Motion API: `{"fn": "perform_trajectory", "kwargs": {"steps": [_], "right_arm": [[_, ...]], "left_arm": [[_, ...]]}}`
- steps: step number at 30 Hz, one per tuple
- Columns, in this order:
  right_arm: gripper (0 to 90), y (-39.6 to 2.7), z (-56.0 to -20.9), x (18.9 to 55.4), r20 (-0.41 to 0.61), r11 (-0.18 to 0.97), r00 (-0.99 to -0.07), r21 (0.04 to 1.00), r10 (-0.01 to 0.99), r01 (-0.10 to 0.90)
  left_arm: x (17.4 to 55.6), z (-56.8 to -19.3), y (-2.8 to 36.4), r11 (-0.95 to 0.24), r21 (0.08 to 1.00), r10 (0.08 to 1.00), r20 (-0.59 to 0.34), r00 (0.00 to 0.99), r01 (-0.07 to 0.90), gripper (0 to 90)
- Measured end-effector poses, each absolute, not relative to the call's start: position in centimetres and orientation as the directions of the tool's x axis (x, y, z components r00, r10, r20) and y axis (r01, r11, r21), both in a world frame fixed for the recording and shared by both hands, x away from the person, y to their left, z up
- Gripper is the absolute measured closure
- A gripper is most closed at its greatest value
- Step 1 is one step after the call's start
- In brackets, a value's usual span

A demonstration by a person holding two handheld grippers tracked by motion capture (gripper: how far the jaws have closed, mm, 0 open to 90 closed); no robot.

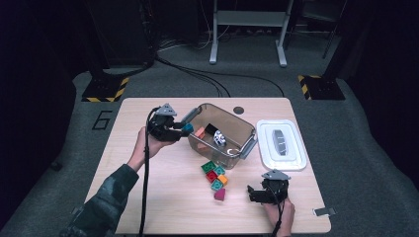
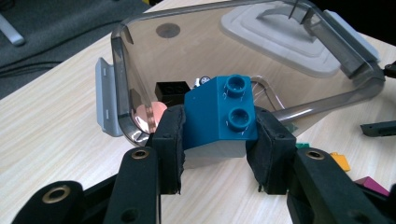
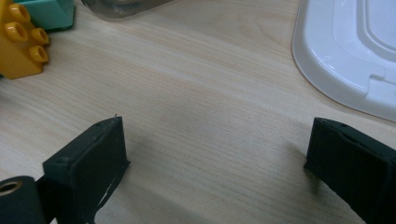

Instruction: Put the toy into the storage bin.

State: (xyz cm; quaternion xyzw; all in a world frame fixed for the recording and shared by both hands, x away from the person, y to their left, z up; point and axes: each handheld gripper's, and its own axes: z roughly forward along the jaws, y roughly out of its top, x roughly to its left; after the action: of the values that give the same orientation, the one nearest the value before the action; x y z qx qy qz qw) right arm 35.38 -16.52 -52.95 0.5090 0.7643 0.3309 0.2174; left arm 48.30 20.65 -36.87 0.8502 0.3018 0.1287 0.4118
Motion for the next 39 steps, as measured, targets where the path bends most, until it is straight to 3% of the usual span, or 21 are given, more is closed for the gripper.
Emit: {"fn": "perform_trajectory", "kwargs": {"steps": [19,39], "right_arm": [[3.8,-16.5,-53.0,35.4,0.005,0.262,-0.386,0.727,0.922,0.634],[3.8,-16.5,-52.9,35.4,0.004,0.264,-0.389,0.727,0.921,0.634]], "left_arm": [[51.4,-38.1,17.4,-0.492,0.701,0.669,-0.075,0.740,0.517,59.0],[51.8,-38.9,16.5,-0.535,0.643,0.666,-0.077,0.742,0.548,58.6]]}}
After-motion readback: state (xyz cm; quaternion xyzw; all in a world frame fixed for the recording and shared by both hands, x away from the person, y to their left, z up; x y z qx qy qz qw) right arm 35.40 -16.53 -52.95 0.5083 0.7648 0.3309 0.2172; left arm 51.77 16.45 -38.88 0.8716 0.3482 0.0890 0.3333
